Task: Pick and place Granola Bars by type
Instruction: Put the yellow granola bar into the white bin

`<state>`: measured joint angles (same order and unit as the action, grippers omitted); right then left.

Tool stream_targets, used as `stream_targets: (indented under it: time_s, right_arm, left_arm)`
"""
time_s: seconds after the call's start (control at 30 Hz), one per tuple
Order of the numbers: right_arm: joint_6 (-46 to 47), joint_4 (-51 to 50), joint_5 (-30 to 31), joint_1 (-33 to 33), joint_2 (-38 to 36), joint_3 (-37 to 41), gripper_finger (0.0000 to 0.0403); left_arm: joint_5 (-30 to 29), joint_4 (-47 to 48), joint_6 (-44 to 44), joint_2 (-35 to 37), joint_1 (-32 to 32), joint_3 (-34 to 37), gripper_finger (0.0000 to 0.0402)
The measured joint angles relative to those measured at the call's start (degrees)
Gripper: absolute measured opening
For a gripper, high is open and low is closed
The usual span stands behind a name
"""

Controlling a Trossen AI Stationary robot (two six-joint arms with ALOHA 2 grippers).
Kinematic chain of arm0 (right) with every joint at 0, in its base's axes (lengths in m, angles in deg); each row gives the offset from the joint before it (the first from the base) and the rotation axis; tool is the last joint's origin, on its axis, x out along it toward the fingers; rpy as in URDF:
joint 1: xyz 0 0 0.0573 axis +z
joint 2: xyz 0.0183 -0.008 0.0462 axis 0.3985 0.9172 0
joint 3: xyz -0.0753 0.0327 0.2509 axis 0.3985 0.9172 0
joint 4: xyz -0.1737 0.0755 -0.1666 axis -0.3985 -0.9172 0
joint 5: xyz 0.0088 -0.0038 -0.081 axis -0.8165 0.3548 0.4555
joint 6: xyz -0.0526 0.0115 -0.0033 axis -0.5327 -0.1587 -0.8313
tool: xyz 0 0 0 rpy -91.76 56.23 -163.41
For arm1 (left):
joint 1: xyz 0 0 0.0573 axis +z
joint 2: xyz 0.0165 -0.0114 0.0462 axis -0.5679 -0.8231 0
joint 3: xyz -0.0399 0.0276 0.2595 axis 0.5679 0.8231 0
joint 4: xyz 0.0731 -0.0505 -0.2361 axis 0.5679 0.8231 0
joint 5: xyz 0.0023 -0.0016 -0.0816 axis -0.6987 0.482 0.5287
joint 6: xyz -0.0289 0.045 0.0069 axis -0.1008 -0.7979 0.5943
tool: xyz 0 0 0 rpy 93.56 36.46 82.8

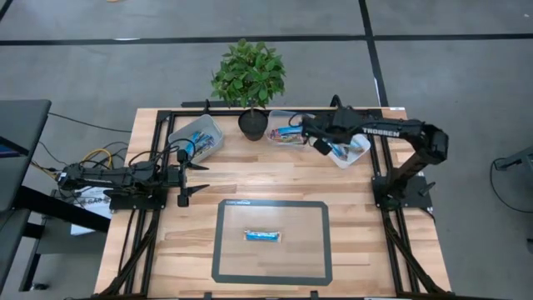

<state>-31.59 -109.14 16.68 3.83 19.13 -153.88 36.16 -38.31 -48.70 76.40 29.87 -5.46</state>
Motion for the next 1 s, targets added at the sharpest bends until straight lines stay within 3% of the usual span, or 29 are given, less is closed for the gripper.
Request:
stream_targets:
  time_s: [0.33,0.47,0.6,0.87,1.0]
  right_arm:
    - [0.25,8.21,-0.67,-5.86,-0.35,10.55,0.0055]
    - [-4.88,14.88,-5.91,-6.62,-0.33,14.04,0.0069]
    - [-6.17,18.85,-10.71,-6.71,-0.34,15.68,0.0112]
    - [-6.54,19.94,-10.52,-5.67,-2.01,15.93,0.0228]
    - [-6.69,22.89,-10.61,-1.84,-5.71,15.9,0.0253]
  left_arm:
    - [0.02,0.0,0.01,0.01,0.01,0.0,0.0253]
    - [0.02,0.0,0.02,0.0,0.0,0.0,0.0253]
    - [0.02,0.0,0.01,0.01,0.01,0.0,0.0253]
    - [0.02,0.0,0.01,0.02,0.0,0.0,0.0253]
    - [0.02,0.0,0.02,0.02,0.0,0.0,0.0253]
